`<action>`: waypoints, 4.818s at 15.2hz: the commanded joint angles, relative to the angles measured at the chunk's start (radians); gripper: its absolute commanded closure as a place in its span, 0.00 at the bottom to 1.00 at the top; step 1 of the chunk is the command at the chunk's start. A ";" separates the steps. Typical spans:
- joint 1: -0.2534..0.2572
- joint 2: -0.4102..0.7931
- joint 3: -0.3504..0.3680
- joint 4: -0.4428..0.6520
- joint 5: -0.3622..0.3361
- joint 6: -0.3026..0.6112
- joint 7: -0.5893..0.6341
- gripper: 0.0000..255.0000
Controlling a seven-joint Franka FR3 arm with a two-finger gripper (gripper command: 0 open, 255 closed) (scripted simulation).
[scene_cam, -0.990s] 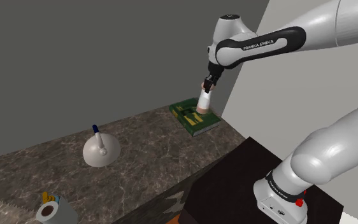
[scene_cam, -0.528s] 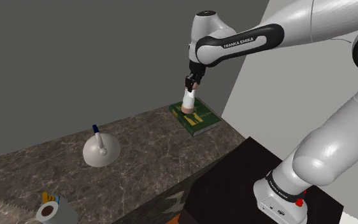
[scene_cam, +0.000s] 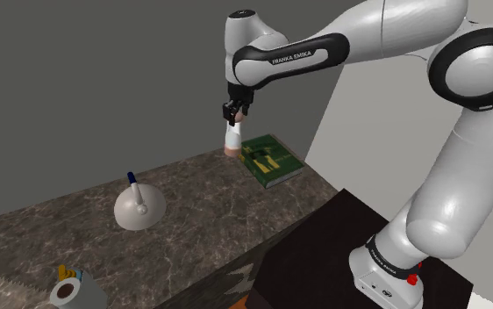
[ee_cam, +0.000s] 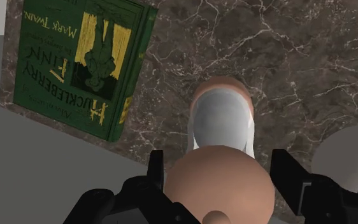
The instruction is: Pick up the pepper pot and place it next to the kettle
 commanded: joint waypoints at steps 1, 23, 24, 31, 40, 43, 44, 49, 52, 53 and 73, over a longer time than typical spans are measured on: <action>0.023 0.058 0.010 0.086 -0.011 -0.035 0.029 1.00; 0.184 0.503 0.019 0.631 -0.082 -0.167 0.154 1.00; 0.184 0.505 0.018 0.622 -0.084 -0.156 0.157 1.00; 0.181 0.531 0.014 0.570 -0.093 -0.081 0.174 1.00; 0.182 0.578 0.005 0.529 -0.107 0.006 0.195 1.00; 0.183 0.597 0.002 0.520 -0.112 0.033 0.202 1.00; 0.183 0.603 0.001 0.518 -0.114 0.041 0.204 1.00; 0.185 0.640 -0.006 0.512 -0.123 0.082 0.215 1.00; 0.187 0.663 -0.009 0.511 -0.128 0.106 0.221 1.00; 0.188 0.671 -0.011 0.512 -0.129 0.113 0.223 1.00; 0.193 0.730 -0.020 0.523 -0.140 0.160 0.236 0.00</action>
